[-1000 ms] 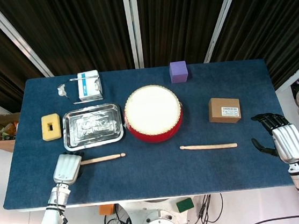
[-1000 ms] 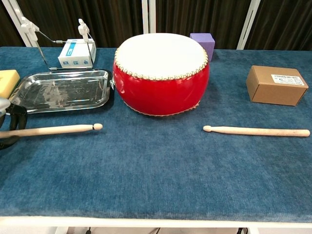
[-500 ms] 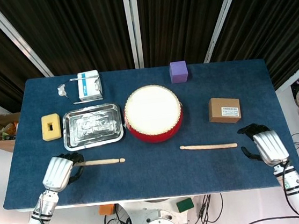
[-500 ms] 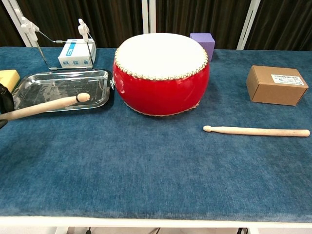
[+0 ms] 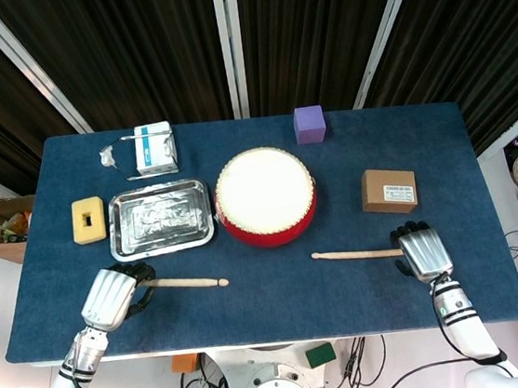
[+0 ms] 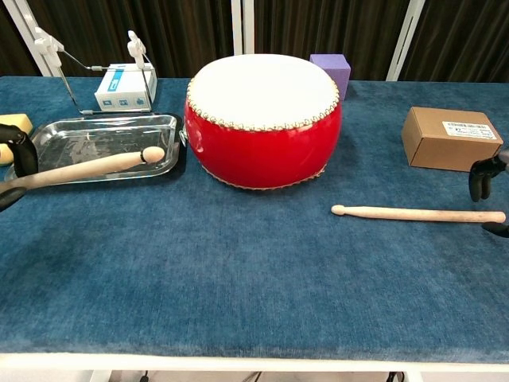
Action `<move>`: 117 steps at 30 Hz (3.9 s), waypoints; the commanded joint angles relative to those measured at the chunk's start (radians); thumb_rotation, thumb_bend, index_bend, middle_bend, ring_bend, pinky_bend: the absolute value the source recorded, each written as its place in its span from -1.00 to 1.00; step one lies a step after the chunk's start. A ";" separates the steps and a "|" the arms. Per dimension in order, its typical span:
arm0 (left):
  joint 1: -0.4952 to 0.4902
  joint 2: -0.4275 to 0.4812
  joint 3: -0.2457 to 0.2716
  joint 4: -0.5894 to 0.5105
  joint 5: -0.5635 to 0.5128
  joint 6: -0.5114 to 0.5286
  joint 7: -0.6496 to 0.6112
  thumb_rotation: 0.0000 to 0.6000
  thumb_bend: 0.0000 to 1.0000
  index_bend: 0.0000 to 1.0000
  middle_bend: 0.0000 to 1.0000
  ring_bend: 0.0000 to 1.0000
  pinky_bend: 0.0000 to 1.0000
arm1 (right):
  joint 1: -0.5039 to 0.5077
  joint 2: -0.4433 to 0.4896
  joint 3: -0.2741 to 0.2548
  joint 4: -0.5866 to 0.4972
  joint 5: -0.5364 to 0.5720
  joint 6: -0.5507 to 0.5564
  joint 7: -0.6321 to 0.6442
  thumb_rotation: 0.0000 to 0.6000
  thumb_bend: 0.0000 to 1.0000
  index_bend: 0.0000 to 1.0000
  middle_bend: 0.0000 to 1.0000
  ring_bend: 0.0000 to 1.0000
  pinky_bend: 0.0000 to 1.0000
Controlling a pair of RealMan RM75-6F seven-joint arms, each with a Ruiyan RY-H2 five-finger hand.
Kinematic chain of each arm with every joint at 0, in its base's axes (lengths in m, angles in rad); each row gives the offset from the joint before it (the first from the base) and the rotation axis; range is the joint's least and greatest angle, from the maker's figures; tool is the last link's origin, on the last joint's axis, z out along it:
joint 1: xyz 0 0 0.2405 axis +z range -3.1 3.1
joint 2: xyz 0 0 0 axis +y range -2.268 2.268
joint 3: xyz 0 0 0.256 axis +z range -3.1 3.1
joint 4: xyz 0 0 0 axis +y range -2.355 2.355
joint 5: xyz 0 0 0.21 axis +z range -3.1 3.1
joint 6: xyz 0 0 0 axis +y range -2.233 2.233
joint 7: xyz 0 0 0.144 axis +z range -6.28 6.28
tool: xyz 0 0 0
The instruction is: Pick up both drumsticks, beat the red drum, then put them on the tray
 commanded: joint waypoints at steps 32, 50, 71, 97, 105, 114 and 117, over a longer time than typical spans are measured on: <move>0.009 0.042 -0.015 -0.044 -0.024 -0.036 0.001 1.00 0.25 0.31 0.35 0.24 0.32 | 0.086 0.002 -0.031 0.059 -0.070 -0.061 0.021 1.00 0.51 0.43 0.31 -0.15 -0.18; -0.056 0.165 -0.125 -0.244 -0.148 -0.134 0.164 1.00 0.24 0.31 0.35 0.24 0.32 | 0.113 0.219 0.028 0.045 -0.355 0.274 0.388 1.00 0.79 0.73 0.47 -0.02 0.01; -0.460 0.214 -0.369 -0.411 -0.725 -0.436 0.762 1.00 0.24 0.31 0.35 0.24 0.31 | 0.429 0.205 0.124 0.124 -0.115 -0.275 0.217 1.00 0.80 0.75 0.48 -0.03 0.01; -0.590 0.180 -0.306 -0.433 -0.898 -0.261 0.851 1.00 0.24 0.31 0.35 0.24 0.33 | 0.497 0.256 0.117 0.052 -0.013 -0.342 0.046 1.00 0.81 0.75 0.49 -0.02 0.03; -0.644 0.087 -0.252 -0.342 -0.951 -0.309 0.901 1.00 0.24 0.31 0.35 0.24 0.35 | 0.477 0.269 0.154 0.030 -0.019 -0.221 0.064 1.00 0.81 0.76 0.49 -0.02 0.03; -0.657 0.088 -0.253 -0.343 -0.979 -0.259 0.904 1.00 0.25 0.31 0.35 0.24 0.36 | 0.489 0.317 0.169 -0.023 -0.027 -0.215 0.101 1.00 0.81 0.76 0.49 -0.02 0.03; -0.639 0.135 -0.259 -0.397 -0.947 -0.227 0.875 1.00 0.25 0.31 0.35 0.24 0.36 | 0.513 0.271 0.141 0.013 -0.014 -0.275 0.074 1.00 0.81 0.76 0.49 -0.02 0.03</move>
